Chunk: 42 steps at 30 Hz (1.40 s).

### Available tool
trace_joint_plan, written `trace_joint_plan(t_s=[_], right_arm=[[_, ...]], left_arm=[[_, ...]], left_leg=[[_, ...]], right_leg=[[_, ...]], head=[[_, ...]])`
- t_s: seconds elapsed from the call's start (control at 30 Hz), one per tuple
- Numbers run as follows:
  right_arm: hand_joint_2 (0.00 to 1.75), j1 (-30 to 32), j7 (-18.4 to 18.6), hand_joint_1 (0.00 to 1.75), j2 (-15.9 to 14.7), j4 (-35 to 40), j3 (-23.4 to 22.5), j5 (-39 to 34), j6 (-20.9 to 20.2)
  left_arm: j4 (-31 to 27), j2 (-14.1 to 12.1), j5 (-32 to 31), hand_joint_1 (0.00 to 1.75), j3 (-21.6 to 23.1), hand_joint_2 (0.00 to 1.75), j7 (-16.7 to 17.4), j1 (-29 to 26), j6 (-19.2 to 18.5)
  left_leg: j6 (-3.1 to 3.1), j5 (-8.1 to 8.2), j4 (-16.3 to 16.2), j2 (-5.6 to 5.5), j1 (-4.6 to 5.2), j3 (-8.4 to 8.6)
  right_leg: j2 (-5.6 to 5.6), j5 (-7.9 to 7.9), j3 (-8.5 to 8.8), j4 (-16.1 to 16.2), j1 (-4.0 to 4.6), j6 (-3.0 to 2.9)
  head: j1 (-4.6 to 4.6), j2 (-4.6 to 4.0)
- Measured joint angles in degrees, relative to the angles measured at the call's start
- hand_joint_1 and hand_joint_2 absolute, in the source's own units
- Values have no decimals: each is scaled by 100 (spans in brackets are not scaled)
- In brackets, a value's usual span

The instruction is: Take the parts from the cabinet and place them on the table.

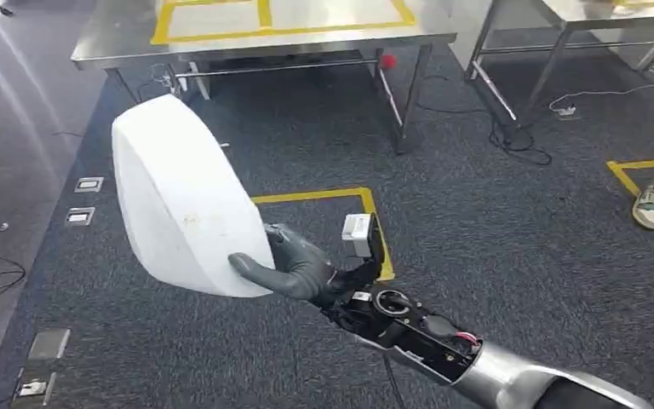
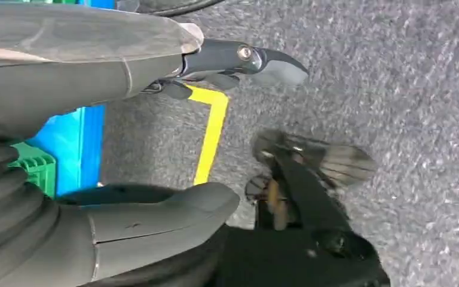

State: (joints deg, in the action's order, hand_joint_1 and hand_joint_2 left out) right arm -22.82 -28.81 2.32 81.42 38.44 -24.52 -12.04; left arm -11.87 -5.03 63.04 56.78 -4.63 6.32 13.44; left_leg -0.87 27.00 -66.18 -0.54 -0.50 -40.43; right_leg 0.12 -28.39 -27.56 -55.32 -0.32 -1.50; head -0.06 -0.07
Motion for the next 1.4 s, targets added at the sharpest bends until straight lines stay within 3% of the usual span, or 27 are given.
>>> trace_joint_plan(t_s=[0.07,0.1,0.13,0.17,0.23,0.3,0.37,0.43,0.47,0.5,0.57,0.6,0.63,0.67,0.7,0.77,0.83,0.9,0.93,0.97,1.03,1.1,1.13,1.17,1.2,1.3,1.4], right_arm=[[175,-7,-2,175,2,0,9,0,-4],[175,-8,0,175,2,-9,11,0,-7],[175,-17,-5,175,6,-9,13,0,-11],[175,-12,0,175,11,-9,18,0,-13],[175,-30,-9,175,13,-9,22,-11,-37],[175,-48,-11,175,13,-11,22,-17,-55],[175,-46,-13,175,13,-17,24,-22,-55],[175,-20,-15,175,13,-39,26,-24,-52],[175,-20,-15,175,13,-50,31,-24,-50],[175,-22,-15,175,13,-50,33,-24,-48],[175,-21,-15,175,13,-50,37,-24,-46],[175,-21,-20,175,13,-61,39,-24,-48],[175,-26,-13,175,13,-63,46,-26,-44],[175,-16,-22,175,13,-61,46,-26,-35],[175,-19,-20,175,13,-61,46,-26,-22],[175,-24,-24,175,17,-44,46,-26,-11],[175,-35,-26,175,17,-44,44,-26,4],[175,-19,-24,175,17,-48,48,-26,7],[175,-13,-24,175,17,-50,48,-24,7],[175,-12,-24,175,18,-50,50,-26,9],[175,-13,-22,175,18,-50,50,-26,11],[175,-14,-22,175,17,-50,50,-24,11],[175,-14,-20,175,17,-55,53,-24,11],[175,-29,-17,175,17,-57,55,-26,13],[175,-12,-20,175,17,-57,57,-26,13],[175,-25,-22,175,17,-55,50,-24,22],[175,-13,-22,175,17,-55,50,-24,22]], left_arm=[[0,-9,0,0,-2,175,0,-1,-2],[0,-15,0,0,-2,175,0,3,-2],[-2,-20,0,0,-4,175,0,17,-8],[-2,-18,2,0,-4,175,0,10,-9],[-2,-22,15,0,-7,175,0,-10,-2],[0,-22,20,0,-11,175,0,-7,9],[-2,-35,22,0,-11,175,0,7,13],[0,-37,22,0,-11,175,0,-6,28],[-2,-35,22,0,-11,175,0,-15,37],[-2,-31,22,0,-11,175,0,-16,39],[-2,-24,15,0,-13,175,0,-17,39],[-2,-18,15,0,-13,175,0,-10,37],[-2,-20,13,0,-13,175,0,9,37],[-2,-20,13,0,-13,175,0,13,37],[-2,-20,7,0,-13,175,0,1,37],[-2,-31,-4,0,-13,175,0,4,37],[-2,-20,-4,0,-13,175,0,18,35],[-2,-13,-4,0,-13,175,0,20,33],[-2,-13,-4,0,-13,175,0,6,33],[-2,-13,-4,0,-13,175,0,-1,33],[-2,-29,-4,0,-13,175,0,-7,33],[-2,-39,-4,0,-13,175,0,-7,33],[-2,-31,-4,0,-13,175,0,-1,28],[-2,-31,-4,0,-13,175,0,3,20],[-2,-29,-2,0,-13,175,0,-12,20],[-2,-26,-26,0,-13,175,0,-17,2],[0,-42,-39,0,-13,175,0,-8,-2]], left_leg=[[76,-688,1031,28,27,348],[65,-399,989,39,76,326],[110,-367,1042,27,79,357],[139,-504,1078,25,81,375],[196,-471,1112,27,46,524],[263,-413,1172,30,32,662],[288,-324,1173,20,36,746],[288,-222,1172,3,37,867],[282,-166,1172,-7,36,942],[275,-110,1172,-16,37,1026],[240,17,1190,-28,36,1173],[209,60,1145,-31,55,1223],[180,78,1184,-56,58,1188],[145,97,1196,-49,51,1183],[118,78,1162,-46,61,1229],[58,147,1129,-41,41,1255],[4,229,592,-15,32,964],[-44,586,-422,-3,-4,228],[-52,659,-580,1,-10,39],[-51,583,-500,3,-19,-17],[-31,89,153,8,-38,132],[-21,-616,1125,43,-42,434],[14,-161,1047,65,-8,435],[50,-262,1056,52,9,471],[103,-389,1080,17,-24,498],[199,-325,1087,37,-14,664],[263,-208,1087,34,17,779]], right_leg=[[-12,-117,96,18,0,24],[-1,-157,173,11,22,66],[-5,-187,153,29,20,105],[-7,-194,166,45,24,131],[-1,-189,266,-29,42,182],[-9,-247,-34,-631,20,214],[-8,-592,-619,-1534,8,262],[-9,-892,-977,-1866,5,291],[-10,-823,-997,-1703,-1,294],[-10,-603,-934,-1373,-8,287],[2,296,-706,-413,-3,221],[10,554,-774,-109,15,184],[7,404,-730,-95,46,147],[25,505,-672,-74,51,109],[15,469,-688,-30,57,57],[31,486,-499,51,4,14],[24,457,-414,102,2,-20],[18,375,-350,103,1,-37],[22,330,-306,102,-1,-36],[29,283,-246,103,-7,-28],[37,180,-100,102,-19,3],[27,45,-27,111,-19,75],[56,-20,103,88,-3,118],[31,-88,38,102,2,160],[31,-54,141,-16,-2,199],[10,-277,98,-222,-22,253],[11,-795,-689,-1608,-16,282]], head=[[-42,0],[-65,-2],[-90,0],[-75,0],[-42,0],[-7,0],[50,0],[85,0],[111,0],[133,0],[187,0],[190,-2],[175,0],[159,0],[166,0],[177,0],[96,0],[39,0],[37,0],[22,0],[-18,0],[-57,0],[-97,0],[-90,0],[-75,0],[4,0],[98,0]])
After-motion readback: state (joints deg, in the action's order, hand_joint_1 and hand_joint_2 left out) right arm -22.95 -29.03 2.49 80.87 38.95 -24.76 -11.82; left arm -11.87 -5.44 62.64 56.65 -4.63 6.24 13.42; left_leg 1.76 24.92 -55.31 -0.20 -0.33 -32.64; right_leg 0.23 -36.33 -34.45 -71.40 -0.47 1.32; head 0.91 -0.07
